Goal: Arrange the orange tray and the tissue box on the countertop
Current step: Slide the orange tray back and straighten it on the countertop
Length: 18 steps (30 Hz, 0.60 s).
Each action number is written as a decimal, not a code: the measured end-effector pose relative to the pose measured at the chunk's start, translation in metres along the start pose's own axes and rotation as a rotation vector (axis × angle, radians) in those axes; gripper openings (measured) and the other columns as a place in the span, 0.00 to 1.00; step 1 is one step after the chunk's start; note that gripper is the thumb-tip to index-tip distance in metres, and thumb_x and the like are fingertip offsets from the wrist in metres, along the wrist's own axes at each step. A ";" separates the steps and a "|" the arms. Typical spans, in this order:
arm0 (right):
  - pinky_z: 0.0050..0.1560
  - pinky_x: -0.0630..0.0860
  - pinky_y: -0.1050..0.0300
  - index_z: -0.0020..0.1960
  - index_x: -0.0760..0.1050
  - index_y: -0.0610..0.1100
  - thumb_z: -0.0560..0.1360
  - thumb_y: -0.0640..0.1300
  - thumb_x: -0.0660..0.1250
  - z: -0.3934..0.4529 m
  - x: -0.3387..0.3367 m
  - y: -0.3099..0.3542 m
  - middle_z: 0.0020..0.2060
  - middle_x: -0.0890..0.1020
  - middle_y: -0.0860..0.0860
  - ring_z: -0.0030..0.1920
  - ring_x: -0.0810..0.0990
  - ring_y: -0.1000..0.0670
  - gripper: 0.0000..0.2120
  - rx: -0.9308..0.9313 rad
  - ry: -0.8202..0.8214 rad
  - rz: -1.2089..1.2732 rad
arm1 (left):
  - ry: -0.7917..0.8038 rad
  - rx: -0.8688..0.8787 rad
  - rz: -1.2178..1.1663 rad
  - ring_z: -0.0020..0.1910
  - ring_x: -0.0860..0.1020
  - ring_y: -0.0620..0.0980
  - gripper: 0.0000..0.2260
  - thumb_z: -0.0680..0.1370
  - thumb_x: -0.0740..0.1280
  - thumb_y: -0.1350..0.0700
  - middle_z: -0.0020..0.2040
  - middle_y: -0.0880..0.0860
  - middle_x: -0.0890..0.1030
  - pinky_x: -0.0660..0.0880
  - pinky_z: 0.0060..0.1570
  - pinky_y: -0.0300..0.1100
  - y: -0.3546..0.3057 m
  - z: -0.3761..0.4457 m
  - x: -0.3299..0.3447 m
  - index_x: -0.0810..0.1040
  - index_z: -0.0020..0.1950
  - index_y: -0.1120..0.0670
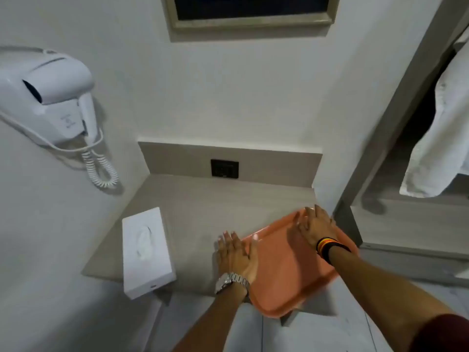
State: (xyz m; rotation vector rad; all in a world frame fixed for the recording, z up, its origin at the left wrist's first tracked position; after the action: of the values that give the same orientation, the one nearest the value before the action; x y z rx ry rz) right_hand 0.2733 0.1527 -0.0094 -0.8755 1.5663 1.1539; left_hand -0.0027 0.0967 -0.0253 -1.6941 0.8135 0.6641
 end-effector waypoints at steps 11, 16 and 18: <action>0.71 0.60 0.30 0.68 0.66 0.48 0.72 0.62 0.62 0.004 0.029 -0.094 0.69 0.72 0.41 0.70 0.69 0.36 0.29 0.290 0.148 0.127 | -0.093 -0.400 -0.393 0.77 0.62 0.63 0.61 0.62 0.31 0.19 0.79 0.62 0.61 0.58 0.75 0.62 0.013 -0.012 0.051 0.58 0.80 0.59; 0.62 0.73 0.35 0.66 0.68 0.47 0.70 0.63 0.65 0.005 0.023 -0.097 0.59 0.77 0.40 0.60 0.75 0.35 0.30 0.342 0.116 0.251 | -0.176 -0.378 -0.348 0.64 0.76 0.64 0.48 0.74 0.38 0.26 0.68 0.62 0.77 0.71 0.65 0.58 0.005 0.004 0.025 0.75 0.69 0.60; 0.61 0.72 0.37 0.69 0.67 0.45 0.73 0.60 0.68 0.007 0.018 -0.086 0.60 0.77 0.39 0.61 0.75 0.34 0.30 0.353 0.100 0.331 | -0.179 -0.387 -0.335 0.65 0.75 0.65 0.43 0.77 0.41 0.28 0.70 0.62 0.74 0.69 0.65 0.60 0.008 0.021 0.010 0.71 0.72 0.59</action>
State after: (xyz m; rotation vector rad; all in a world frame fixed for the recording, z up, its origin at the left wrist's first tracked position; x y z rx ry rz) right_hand 0.3493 0.1338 -0.0494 -0.4563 1.9760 1.0230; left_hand -0.0038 0.1141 -0.0429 -2.0238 0.2722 0.7576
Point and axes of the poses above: each hand's wrist, its own z-axis towards the middle knuckle, its own x-axis out of the palm, y = z × x, the point moved 10 cm from there along z, towards the middle knuckle
